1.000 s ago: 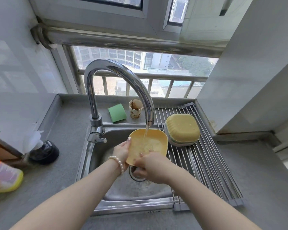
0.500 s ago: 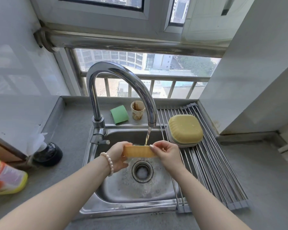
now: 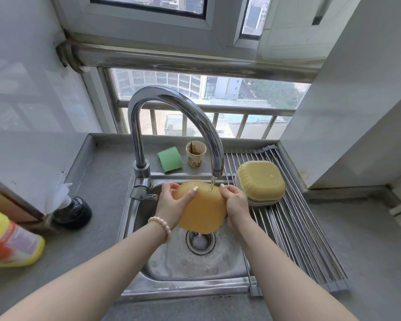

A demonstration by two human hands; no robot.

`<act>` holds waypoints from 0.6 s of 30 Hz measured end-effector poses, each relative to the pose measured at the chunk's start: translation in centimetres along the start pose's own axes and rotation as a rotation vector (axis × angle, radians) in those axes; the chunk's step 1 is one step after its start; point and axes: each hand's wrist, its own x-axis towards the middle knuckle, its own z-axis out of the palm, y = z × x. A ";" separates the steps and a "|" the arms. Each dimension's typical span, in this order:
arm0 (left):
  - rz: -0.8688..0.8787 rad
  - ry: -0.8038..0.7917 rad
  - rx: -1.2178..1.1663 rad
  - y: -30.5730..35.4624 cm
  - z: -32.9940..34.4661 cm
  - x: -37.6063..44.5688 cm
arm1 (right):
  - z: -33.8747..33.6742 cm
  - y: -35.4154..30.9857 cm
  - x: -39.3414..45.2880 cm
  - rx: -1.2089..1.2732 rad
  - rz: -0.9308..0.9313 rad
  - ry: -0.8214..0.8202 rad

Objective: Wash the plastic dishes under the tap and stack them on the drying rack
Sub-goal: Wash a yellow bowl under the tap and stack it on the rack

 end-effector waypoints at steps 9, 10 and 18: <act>0.132 0.068 0.233 1.9 2.7 -1.8 | 0.2 1.7 -0.9 -0.394 -0.233 0.349; 0.102 0.037 0.198 2.3 2.8 -1.9 | -0.1 1.3 -0.9 -0.412 -0.242 0.363; -0.133 -0.013 -0.225 3.0 2.6 -0.8 | 0.6 0.6 -0.1 -0.527 -0.422 0.346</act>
